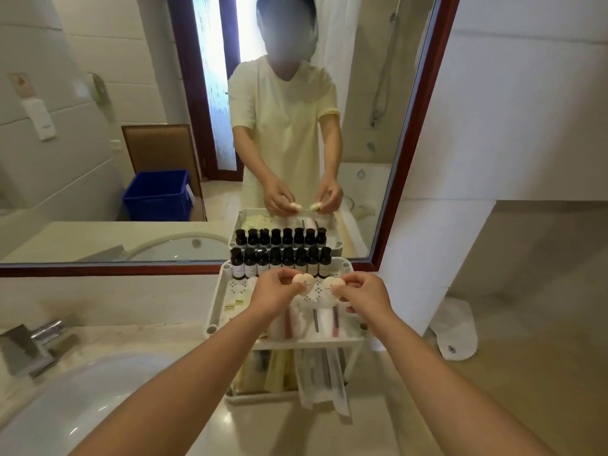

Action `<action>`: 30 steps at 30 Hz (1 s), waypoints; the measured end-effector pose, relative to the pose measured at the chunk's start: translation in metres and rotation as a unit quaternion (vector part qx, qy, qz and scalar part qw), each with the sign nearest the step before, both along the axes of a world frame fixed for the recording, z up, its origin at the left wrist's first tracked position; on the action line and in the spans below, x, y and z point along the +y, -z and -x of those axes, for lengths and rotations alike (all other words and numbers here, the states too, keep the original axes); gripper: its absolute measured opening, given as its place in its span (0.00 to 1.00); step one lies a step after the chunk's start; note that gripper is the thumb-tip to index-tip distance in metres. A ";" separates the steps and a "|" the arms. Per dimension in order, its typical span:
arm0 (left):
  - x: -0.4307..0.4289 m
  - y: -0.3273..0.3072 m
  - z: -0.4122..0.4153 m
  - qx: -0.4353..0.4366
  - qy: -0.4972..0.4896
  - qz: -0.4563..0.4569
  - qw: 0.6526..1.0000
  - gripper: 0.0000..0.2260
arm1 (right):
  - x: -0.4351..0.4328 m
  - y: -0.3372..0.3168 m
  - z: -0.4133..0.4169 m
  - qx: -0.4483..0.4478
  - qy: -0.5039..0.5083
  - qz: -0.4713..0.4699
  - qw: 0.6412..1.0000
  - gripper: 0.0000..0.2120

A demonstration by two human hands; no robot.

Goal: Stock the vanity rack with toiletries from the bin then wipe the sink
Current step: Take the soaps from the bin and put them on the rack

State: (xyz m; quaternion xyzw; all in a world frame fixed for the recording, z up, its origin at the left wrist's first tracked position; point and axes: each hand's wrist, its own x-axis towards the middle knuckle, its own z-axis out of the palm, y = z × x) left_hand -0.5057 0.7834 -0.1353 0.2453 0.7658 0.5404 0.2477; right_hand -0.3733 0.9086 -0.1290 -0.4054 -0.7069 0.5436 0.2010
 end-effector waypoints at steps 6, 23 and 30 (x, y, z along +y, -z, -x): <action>0.037 0.025 0.019 0.069 -0.023 0.092 0.993 0.10 | 0.035 0.016 0.030 -0.095 -0.030 -0.063 0.993 0.08; 0.060 0.039 0.019 0.247 -0.051 0.236 0.938 0.10 | 0.059 0.033 0.055 -0.236 -0.106 -0.241 0.935 0.11; 0.062 0.033 0.014 0.281 -0.060 0.248 0.925 0.08 | 0.054 0.035 0.054 -0.230 -0.094 -0.274 0.929 0.15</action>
